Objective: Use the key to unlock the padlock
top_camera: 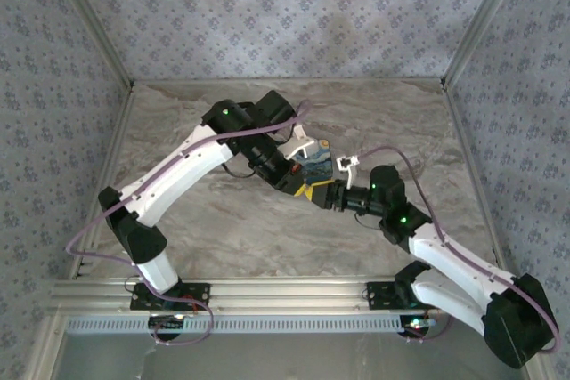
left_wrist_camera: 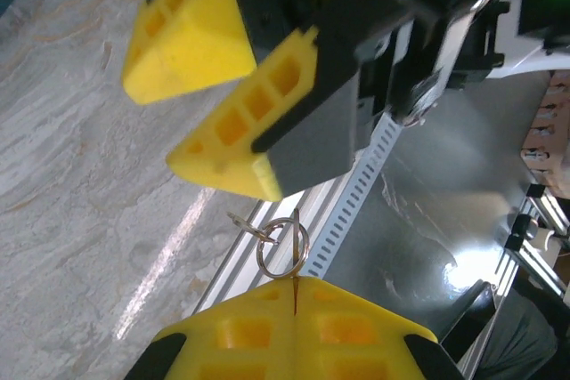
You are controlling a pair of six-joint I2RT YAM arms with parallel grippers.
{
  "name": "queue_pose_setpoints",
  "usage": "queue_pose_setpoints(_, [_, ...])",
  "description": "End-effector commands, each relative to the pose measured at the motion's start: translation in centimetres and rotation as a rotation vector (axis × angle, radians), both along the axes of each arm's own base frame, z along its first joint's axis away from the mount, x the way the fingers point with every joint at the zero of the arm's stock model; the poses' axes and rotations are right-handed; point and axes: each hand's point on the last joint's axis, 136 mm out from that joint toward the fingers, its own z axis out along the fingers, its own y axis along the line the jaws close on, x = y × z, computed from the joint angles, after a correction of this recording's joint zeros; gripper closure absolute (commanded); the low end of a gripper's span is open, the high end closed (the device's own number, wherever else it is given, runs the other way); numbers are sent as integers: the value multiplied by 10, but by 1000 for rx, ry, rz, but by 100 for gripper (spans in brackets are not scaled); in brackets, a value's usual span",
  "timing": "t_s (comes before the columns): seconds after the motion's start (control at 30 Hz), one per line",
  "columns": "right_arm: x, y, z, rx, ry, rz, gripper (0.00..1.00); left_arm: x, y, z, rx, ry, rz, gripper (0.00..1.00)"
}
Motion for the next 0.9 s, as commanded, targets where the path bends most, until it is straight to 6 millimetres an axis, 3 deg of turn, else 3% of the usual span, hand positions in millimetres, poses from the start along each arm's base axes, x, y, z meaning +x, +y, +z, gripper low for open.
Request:
queue_pose_setpoints(0.0, [-8, -1, 9, -69, -224, -55, 49, 1, -3, 32, -112, -23, 14, 100])
queue_pose_setpoints(0.23, [-13, -12, 39, -122, -571, -230, 43, -2, -6, 32, -126, 5, 9, 100])
queue_pose_setpoints(0.53, [1, -8, 56, -185, -661, -300, 44, -6, -9, 32, -144, 29, -2, 100])
queue_pose_setpoints(0.87, [-1, -4, 77, -158, -716, -294, 46, -8, -9, 26, -144, 48, -1, 100])
